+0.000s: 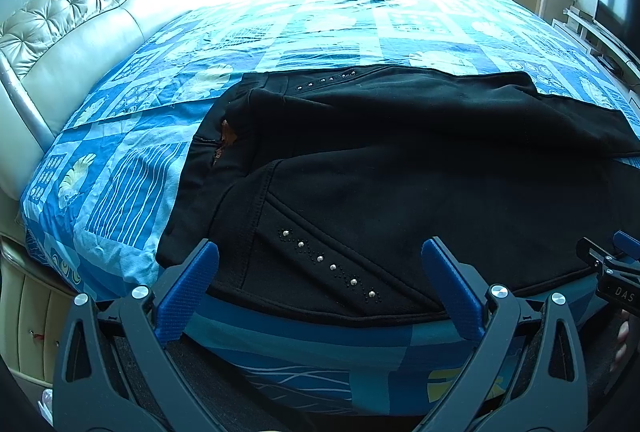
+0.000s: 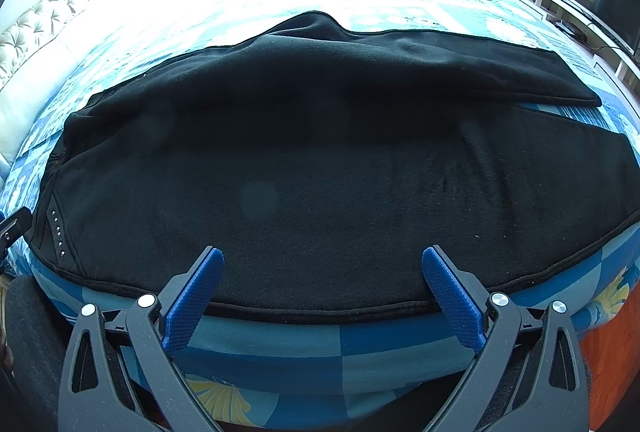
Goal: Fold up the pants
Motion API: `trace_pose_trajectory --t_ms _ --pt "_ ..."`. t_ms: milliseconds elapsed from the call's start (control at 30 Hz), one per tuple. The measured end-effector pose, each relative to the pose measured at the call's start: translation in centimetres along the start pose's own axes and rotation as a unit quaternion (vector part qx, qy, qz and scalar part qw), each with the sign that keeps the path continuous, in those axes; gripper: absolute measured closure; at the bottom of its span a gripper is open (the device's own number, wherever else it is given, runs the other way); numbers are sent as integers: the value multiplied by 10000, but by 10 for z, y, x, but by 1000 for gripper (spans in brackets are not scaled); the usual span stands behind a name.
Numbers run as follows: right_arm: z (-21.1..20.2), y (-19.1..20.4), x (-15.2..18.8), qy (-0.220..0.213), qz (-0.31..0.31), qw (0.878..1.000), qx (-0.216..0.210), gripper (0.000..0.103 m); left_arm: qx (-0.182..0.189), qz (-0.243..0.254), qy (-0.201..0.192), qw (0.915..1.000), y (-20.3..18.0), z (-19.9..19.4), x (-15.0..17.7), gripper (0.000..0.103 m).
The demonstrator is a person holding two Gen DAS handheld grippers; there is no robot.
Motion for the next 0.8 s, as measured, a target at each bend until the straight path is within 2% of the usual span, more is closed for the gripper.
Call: trace_pose_trajectory --t_ms 133,233,333,400,600,700,800 --pt "-6 2 -13 1 -37 9988 -481 4 241 -146 14 9996 11 4 -13 2" --pt "-20 2 -34 -307 -125 9957 -867 4 598 -234 -30 9979 27 9 -30 2" --pt "-32 -3 -59 -650 -113 9918 -1095 4 904 -289 204 9953 52 28 -47 2" --pt "-35 -5 -72 -735 -109 9905 -1159 4 1118 -369 403 9922 71 45 -60 2" --pt "-13 -3 -104 -659 -117 9923 -1041 4 1381 -358 704 9873 126 107 -104 2" --pt "4 7 -108 -519 -92 9924 -1110 4 1766 -388 987 9785 142 145 -125 2" --pt "18 19 -112 -406 -183 9923 -1157 4 2252 -675 1315 9630 152 185 -142 2"
Point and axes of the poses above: each gripper's, at about its wrist camera, not at the fingertips, and z roughly the way its jaws point, y to its left, x to its underside, the point moved 5 cm from there along z, roughly the way its jaws point, and after that the axes turned 4 degrees about -x, right-handed, at the moved point
